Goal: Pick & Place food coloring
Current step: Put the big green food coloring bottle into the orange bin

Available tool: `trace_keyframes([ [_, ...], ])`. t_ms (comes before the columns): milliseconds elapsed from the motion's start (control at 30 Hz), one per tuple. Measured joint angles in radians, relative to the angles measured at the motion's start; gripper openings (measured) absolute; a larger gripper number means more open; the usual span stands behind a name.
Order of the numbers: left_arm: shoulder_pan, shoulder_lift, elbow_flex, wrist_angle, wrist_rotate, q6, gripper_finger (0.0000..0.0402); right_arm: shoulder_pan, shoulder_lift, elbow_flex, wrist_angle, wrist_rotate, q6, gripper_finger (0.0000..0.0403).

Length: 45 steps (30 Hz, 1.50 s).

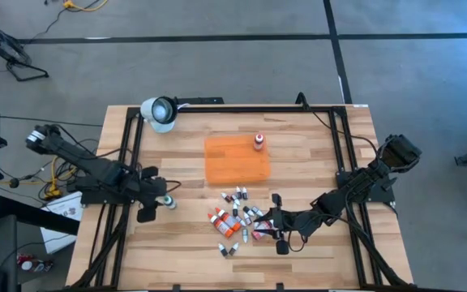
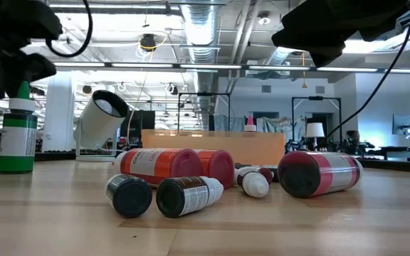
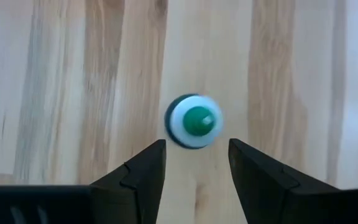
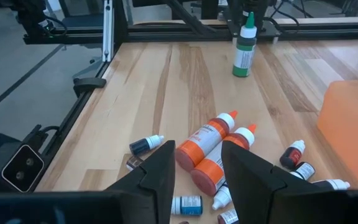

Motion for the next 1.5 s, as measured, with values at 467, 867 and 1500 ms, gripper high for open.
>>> trace_keyframes([
  [467,-0.003,-0.047,-0.113,0.162,-0.027,0.019,0.017,0.0,0.0,0.0,0.001,0.0,0.001,0.0123],
  [867,-0.003,-0.047,-0.113,0.198,-0.034,0.04,0.017,0.0,0.0,0.0,0.001,0.001,0.002,0.0123],
  [1500,-0.003,-0.047,-0.113,0.196,-0.08,0.04,0.0125,0.0,0.0,0.0,0.001,0.001,0.002,0.0123],
])
